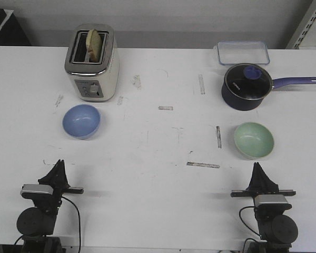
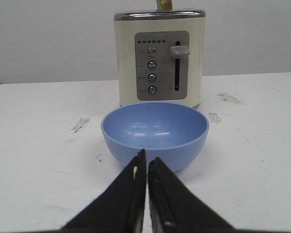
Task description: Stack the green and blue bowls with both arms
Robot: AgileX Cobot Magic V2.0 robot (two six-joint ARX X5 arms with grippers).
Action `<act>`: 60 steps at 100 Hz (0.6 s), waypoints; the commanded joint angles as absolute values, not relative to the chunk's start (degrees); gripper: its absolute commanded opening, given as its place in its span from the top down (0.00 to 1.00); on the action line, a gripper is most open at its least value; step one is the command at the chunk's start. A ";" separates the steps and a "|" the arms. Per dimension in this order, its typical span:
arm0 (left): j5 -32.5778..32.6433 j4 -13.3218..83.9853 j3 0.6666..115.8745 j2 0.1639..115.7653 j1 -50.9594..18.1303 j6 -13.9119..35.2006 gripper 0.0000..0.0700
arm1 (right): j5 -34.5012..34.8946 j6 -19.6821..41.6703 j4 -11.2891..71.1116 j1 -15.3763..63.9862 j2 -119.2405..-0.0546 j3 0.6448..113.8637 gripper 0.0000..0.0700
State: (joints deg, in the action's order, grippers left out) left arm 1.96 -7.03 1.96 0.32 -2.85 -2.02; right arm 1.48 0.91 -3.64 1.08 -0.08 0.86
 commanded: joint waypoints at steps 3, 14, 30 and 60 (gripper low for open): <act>1.89 -7.70 0.71 0.19 -2.74 -1.98 1.00 | 1.50 1.65 -4.21 1.06 -0.10 1.76 0.99; 1.89 -7.70 0.71 0.19 -2.74 -1.98 1.00 | 1.50 1.65 -3.97 1.06 -0.56 3.46 0.99; 1.87 -7.70 0.71 0.19 -2.74 -1.98 1.00 | 1.50 1.65 -2.94 1.06 -4.03 6.74 0.99; 1.87 -7.70 0.71 0.19 -2.74 -1.98 1.00 | 1.58 1.69 -2.76 1.17 -19.31 14.96 0.99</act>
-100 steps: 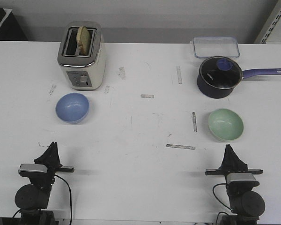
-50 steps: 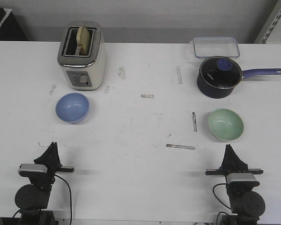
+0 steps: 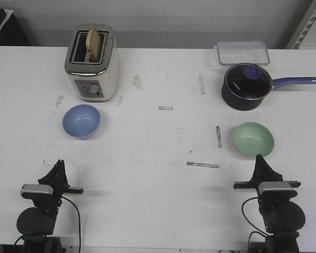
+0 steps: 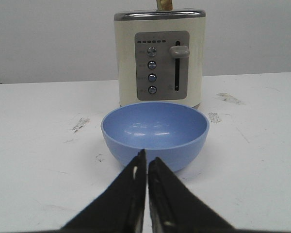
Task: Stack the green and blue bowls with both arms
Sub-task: 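Move the right gripper forward and lower it onto the pale green bowl's rim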
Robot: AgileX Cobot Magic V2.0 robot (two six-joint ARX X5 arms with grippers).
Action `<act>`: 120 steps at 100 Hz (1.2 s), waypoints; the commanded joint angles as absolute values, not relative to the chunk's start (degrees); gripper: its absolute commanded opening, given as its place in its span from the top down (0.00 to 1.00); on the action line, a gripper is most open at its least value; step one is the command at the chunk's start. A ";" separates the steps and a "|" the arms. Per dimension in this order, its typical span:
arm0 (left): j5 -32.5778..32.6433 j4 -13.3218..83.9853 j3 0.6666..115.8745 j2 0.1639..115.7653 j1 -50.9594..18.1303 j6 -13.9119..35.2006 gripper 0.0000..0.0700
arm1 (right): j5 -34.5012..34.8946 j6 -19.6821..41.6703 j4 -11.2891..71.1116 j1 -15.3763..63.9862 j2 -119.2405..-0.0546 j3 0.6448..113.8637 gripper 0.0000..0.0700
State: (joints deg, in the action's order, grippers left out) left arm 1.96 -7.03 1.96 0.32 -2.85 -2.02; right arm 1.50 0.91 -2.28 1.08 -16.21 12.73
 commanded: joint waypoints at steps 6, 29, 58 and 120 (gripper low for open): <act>1.89 -7.70 0.71 0.19 -2.74 -1.98 1.00 | 1.52 1.69 -2.11 1.17 -22.63 17.06 0.99; 1.89 -7.70 0.71 0.19 -2.74 -1.98 1.00 | 1.56 1.67 2.98 1.17 -36.36 25.96 0.99; 1.89 -7.70 0.71 0.19 -2.74 -1.98 1.00 | 6.22 4.97 11.53 1.15 -50.52 38.24 0.99; 1.89 -7.68 0.71 0.19 -2.74 -1.98 1.00 | 13.26 8.10 39.53 -13.30 -68.77 60.34 0.99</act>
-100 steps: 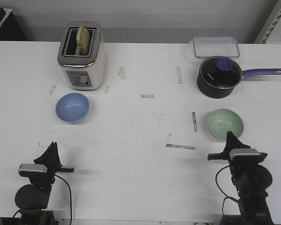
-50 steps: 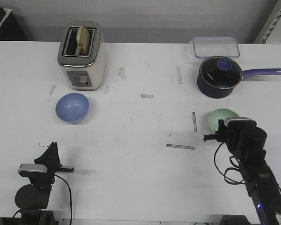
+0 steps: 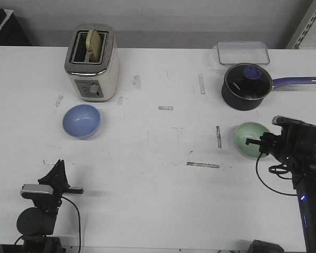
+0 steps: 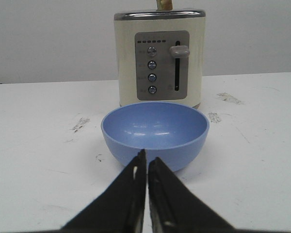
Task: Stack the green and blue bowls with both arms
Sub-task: 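Move the right gripper forward and lower it onto the pale green bowl's rim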
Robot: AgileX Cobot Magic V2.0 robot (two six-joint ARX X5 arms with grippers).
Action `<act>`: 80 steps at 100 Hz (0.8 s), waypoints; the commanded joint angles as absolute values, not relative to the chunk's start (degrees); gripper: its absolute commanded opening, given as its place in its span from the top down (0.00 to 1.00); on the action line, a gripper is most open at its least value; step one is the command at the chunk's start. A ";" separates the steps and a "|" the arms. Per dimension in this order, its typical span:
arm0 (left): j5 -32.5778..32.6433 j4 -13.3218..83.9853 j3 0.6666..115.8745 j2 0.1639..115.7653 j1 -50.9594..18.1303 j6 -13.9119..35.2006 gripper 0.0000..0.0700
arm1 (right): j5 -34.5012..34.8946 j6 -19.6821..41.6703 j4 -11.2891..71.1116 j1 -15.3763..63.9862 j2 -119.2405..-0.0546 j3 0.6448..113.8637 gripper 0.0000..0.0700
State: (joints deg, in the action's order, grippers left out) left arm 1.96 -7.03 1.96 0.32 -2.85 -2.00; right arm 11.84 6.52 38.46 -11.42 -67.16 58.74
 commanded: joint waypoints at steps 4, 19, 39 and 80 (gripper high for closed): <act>1.89 -7.70 0.71 0.19 -2.74 -1.98 1.00 | 14.85 8.14 40.12 -14.94 -69.41 60.75 0.98; 1.89 -7.70 0.71 0.19 -2.74 -1.98 1.00 | 20.45 8.05 40.49 -20.82 -70.61 60.86 0.78; 1.89 -7.70 0.71 0.19 -2.74 -1.98 1.00 | 20.97 7.79 40.62 -24.80 -71.77 60.84 0.48; 1.89 -7.68 0.71 0.19 -2.74 -1.98 1.00 | 20.97 7.60 38.74 -24.23 -82.94 60.84 0.48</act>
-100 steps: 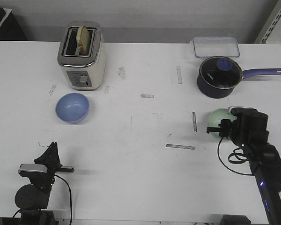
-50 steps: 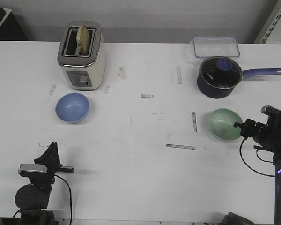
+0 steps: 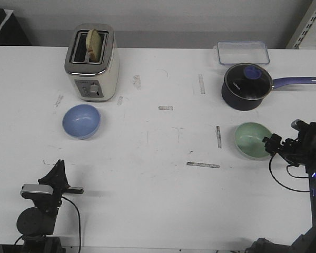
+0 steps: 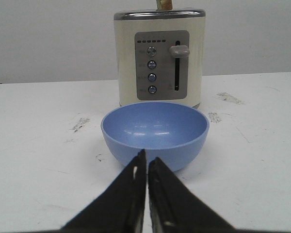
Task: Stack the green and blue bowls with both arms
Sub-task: 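Move the right gripper forward and lower it onto the pale green bowl's rim, then grip the green bowl rim and drag it toward the table center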
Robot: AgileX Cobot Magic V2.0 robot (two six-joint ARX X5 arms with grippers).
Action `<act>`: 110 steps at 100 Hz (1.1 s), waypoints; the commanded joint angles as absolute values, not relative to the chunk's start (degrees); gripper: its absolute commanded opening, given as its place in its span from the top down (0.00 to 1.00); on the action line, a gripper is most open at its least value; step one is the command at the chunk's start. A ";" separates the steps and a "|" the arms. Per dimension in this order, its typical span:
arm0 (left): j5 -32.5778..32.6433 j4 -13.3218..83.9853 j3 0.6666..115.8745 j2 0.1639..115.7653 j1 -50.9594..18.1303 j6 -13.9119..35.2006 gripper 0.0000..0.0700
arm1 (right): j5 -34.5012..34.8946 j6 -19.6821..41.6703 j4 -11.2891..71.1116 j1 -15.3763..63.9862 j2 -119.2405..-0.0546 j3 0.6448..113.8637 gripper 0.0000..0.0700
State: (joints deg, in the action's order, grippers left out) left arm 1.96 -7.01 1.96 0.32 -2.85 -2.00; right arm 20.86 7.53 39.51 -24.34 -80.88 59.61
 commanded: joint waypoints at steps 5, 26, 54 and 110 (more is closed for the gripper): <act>1.89 -7.68 0.71 0.19 -2.74 -1.98 1.00 | 20.95 7.64 38.20 -23.88 -84.34 60.82 0.48; 1.89 -7.68 0.71 0.19 -2.74 -1.98 1.00 | 20.86 8.82 35.86 -22.39 -87.39 60.82 0.52; 1.89 -7.68 0.71 0.19 -2.74 -1.98 1.00 | 18.72 9.72 35.22 -22.41 -87.39 60.82 0.80; 1.89 -7.68 0.71 0.19 -2.74 -1.98 1.00 | 18.85 14.00 34.74 -19.07 -80.47 60.84 0.99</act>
